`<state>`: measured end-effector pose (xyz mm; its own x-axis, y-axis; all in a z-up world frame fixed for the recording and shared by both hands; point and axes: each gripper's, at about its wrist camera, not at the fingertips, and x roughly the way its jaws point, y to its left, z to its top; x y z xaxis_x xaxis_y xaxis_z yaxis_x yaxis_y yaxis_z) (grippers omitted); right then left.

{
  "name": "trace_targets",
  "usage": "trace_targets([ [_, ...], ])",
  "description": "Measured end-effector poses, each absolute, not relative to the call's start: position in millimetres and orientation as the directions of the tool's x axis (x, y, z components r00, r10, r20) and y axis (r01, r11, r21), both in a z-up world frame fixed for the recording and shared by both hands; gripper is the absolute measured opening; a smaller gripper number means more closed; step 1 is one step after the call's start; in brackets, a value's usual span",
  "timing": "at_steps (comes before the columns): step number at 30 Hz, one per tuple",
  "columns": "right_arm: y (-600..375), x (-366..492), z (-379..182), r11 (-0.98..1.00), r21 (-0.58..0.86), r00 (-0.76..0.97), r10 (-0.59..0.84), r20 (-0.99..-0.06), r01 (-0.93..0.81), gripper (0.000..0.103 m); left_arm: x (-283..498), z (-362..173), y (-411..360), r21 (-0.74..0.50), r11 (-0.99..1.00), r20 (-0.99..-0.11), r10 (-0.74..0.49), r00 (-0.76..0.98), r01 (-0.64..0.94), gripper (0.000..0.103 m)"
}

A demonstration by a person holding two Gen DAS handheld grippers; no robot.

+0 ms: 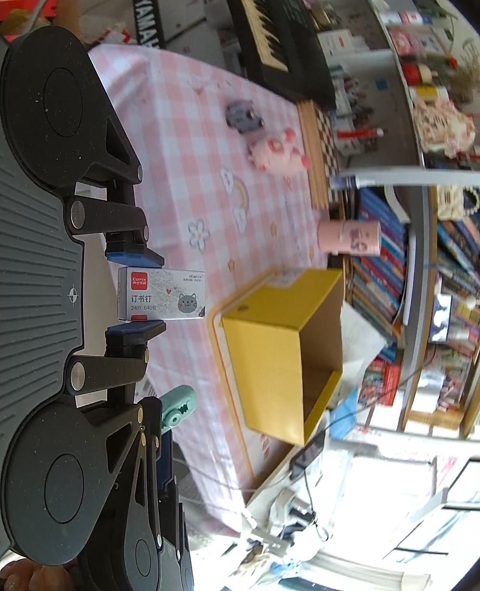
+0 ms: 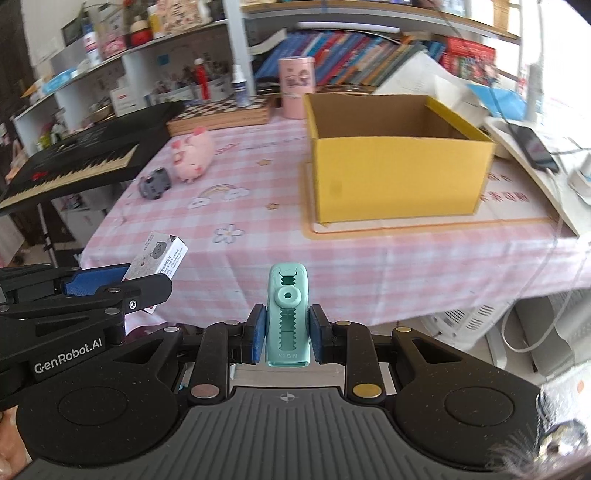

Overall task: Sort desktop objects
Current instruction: 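Lift and carry the white box and green stapler over the yellow box with both tools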

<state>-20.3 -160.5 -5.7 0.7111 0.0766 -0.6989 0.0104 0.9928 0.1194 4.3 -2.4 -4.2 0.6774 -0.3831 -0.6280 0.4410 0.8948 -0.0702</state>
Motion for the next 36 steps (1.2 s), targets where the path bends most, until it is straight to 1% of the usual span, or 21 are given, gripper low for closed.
trace_targets([
  [7, -184.0, -23.2, -11.3, 0.987, 0.139, 0.704, 0.043, -0.709, 0.079, 0.023, 8.7, -7.6, -24.8, -0.06, 0.869, -0.641, -0.41, 0.648, 0.491, 0.028],
  [13, -204.4, -14.4, -13.4, 0.984, 0.144, 0.697, 0.032, -0.716, 0.103, 0.023, 21.1, -8.3, -46.4, -0.057, 0.857, -0.651, -0.421, 0.631, 0.513, 0.028],
  [23, -248.1, 12.3, -9.9, 0.979, 0.155, 0.699, 0.018, -0.715, 0.133, 0.023, 46.6, 3.4, -89.7, -0.043, 0.841, -0.63, -0.441, 0.639, 0.539, 0.028],
  [31, -286.8, 39.6, 3.1, 0.981, 0.151, 0.731, 0.016, -0.682, 0.119, 0.023, 73.9, 18.1, -130.4, -0.038, 0.834, -0.589, -0.463, 0.662, 0.55, 0.028],
  [36, -314.2, 60.5, 20.7, 0.987, 0.13, 0.774, 0.012, -0.634, 0.091, 0.023, 93.5, 26.4, -153.9, -0.043, 0.841, -0.558, -0.467, 0.686, 0.539, 0.028],
])
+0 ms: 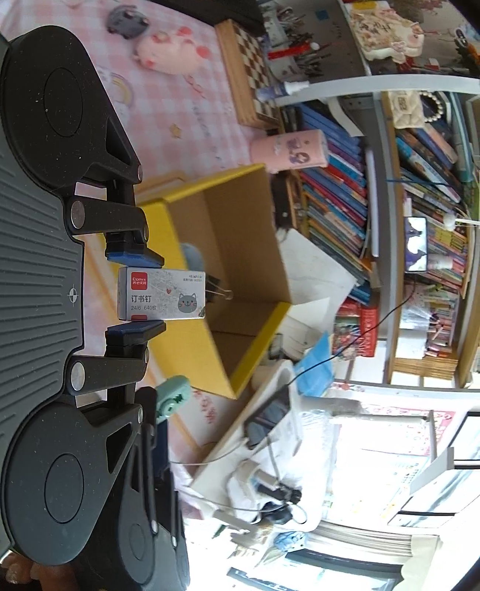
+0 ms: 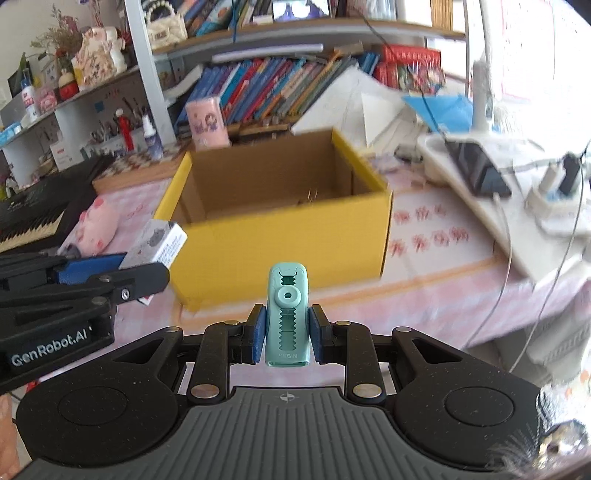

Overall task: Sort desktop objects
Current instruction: 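Lift and carry the white box and green stapler over the yellow box with both tools, then lower both tools into the box and open them to release box and stapler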

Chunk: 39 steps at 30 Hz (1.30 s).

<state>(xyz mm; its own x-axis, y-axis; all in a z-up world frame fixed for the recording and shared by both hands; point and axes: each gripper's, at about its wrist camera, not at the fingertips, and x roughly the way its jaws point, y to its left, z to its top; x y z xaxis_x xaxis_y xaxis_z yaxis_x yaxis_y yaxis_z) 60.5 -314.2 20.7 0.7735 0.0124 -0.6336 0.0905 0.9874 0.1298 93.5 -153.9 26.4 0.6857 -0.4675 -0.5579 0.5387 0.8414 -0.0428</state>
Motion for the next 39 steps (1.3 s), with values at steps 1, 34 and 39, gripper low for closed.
trace_targets([
  [1, -319.7, 65.6, 24.8, 0.988, 0.13, 0.78, 0.014, -0.625, 0.086, 0.023, 97.4, 27.8, -158.2, -0.044, 0.844, -0.554, -0.466, 0.69, 0.535, 0.028],
  [34, -367.9, 274.3, 13.1, 0.956, 0.049, 0.633, 0.23, -0.739, -0.29, 0.023, 227.1, -8.6, -233.0, -0.013, 0.925, -0.701, -0.279, 0.657, 0.379, 0.028],
  [39, -359.7, 291.2, 0.1, 0.939, 0.006, 0.595, 0.223, -0.772, -0.345, 0.023, 235.3, -16.8, -236.7, -0.01, 0.926, -0.729, -0.264, 0.631, 0.376, 0.028],
])
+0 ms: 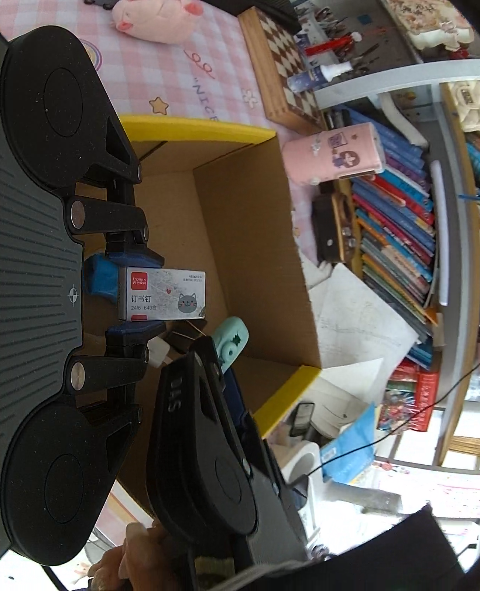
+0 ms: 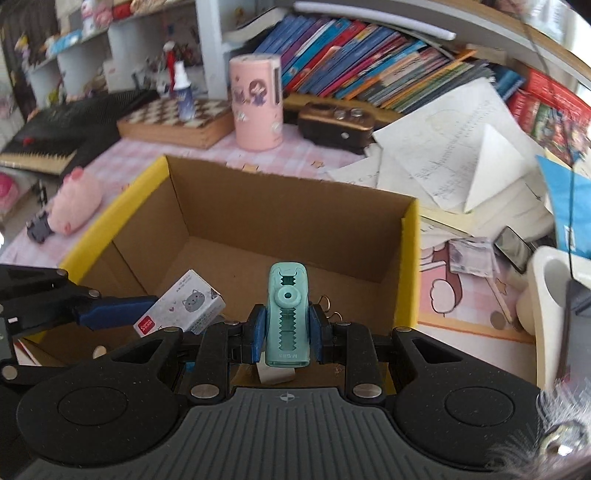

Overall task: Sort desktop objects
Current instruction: 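Lower both tools into the box and open them to release box and stapler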

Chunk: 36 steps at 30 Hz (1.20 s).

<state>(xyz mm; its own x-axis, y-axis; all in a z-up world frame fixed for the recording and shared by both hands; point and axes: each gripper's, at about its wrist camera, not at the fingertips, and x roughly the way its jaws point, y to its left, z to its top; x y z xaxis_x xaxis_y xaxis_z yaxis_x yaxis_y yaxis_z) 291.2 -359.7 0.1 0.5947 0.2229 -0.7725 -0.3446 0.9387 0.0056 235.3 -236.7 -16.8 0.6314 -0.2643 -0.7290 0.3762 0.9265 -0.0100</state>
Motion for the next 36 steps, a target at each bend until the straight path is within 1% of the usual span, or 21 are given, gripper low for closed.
trace_targets([
  [10, -354.7, 305.0, -17.5, 0.924, 0.011, 0.516, 0.223, -0.827, -0.383, 0.023, 241.5, -23.8, -239.0, -0.014, 0.928, -0.755, -0.254, 0.605, 0.372, 0.028],
  [24, -350.4, 306.1, -24.4, 0.926, 0.005, 0.498, 0.207, -0.842, -0.378, 0.023, 241.7, -28.6, -236.4, -0.039, 0.929, -0.769, -0.264, 0.582, 0.369, 0.029],
  [28, -353.6, 304.6, -19.1, 0.938, 0.016, 0.526, 0.209, -0.825, -0.347, 0.024, 239.6, -23.4, -231.2, -0.053, 0.936, -0.749, -0.267, 0.607, 0.347, 0.031],
  [33, -355.6, 296.7, -5.0, 0.944, 0.021, 0.572, 0.217, -0.791, -0.33, 0.025, 230.9, -7.3, -225.9, -0.038, 0.943, -0.706, -0.26, 0.658, 0.331, 0.031],
  [36, -356.5, 286.8, 6.5, 0.949, 0.029, 0.605, 0.224, -0.764, -0.314, 0.027, 222.8, 5.6, -223.0, -0.028, 0.944, -0.675, -0.262, 0.69, 0.33, 0.036],
])
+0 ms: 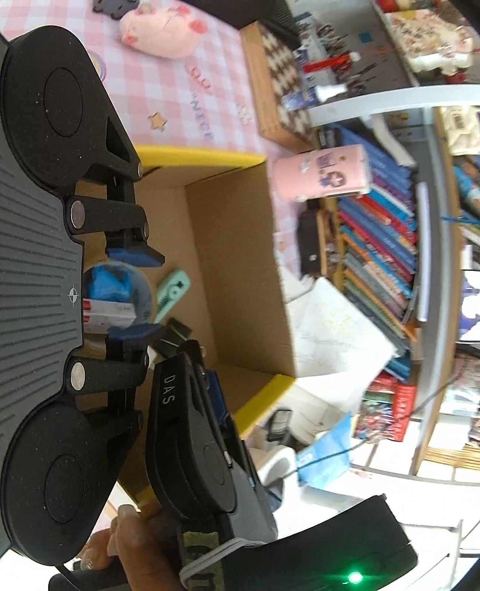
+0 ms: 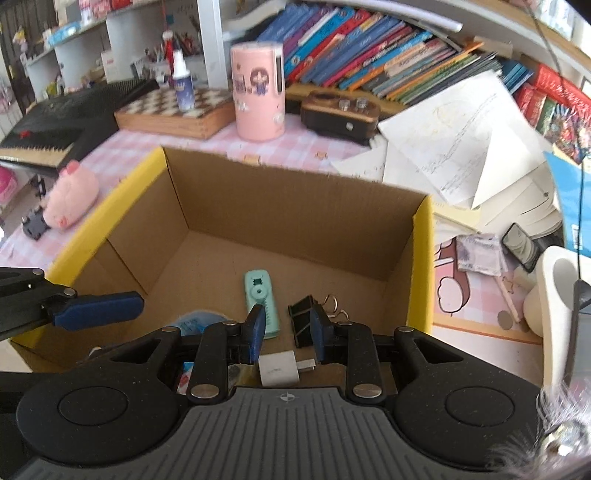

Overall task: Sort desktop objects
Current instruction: 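Lower both tools into the box and open them to release box and stapler, then withdraw both open tools from the box back toward the table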

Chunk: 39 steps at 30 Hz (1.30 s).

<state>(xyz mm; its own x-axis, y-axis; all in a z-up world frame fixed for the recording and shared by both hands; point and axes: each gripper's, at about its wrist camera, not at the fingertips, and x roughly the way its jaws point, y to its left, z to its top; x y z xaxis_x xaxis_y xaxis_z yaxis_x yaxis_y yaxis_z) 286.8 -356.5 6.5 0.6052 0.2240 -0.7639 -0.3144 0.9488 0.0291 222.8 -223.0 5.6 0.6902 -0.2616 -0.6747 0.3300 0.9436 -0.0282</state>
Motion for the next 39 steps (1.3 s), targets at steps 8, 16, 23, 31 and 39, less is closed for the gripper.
trace_targets([
  [8, -359.0, 245.5, 40.8, 0.961, 0.043, 0.725, 0.235, -0.647, -0.273, 0.036, 191.8, 34.2, -204.0, -0.007, 0.957, -0.595, -0.237, 0.768, 0.29, 0.05],
  [16, -353.8, 194.2, 63.0, 0.982, 0.044, 0.822, 0.179, -0.541, -0.185, 0.044, 161.3, 45.0, -175.8, 0.002, 0.97, -0.554, -0.203, 0.807, 0.245, 0.068],
  [23, -338.5, 151.4, 57.0, 0.996, 0.043, 0.86, 0.086, -0.503, -0.074, 0.05, 139.6, 41.2, -142.4, -0.003, 0.979, -0.553, -0.171, 0.815, 0.203, 0.076],
  [31, -302.3, 107.6, 33.4, 0.999, 0.051, 0.836, 0.018, -0.548, 0.012, 0.054, 116.4, 35.2, -105.9, -0.003, 0.982, -0.569, -0.157, 0.807, 0.188, 0.083],
  [39, -263.7, 72.2, 20.4, 0.997, 0.048, 0.814, -0.017, -0.58, 0.055, 0.06, 89.6, 24.6, -68.1, 0.004, 0.984, -0.599, -0.14, 0.788, 0.178, 0.086],
])
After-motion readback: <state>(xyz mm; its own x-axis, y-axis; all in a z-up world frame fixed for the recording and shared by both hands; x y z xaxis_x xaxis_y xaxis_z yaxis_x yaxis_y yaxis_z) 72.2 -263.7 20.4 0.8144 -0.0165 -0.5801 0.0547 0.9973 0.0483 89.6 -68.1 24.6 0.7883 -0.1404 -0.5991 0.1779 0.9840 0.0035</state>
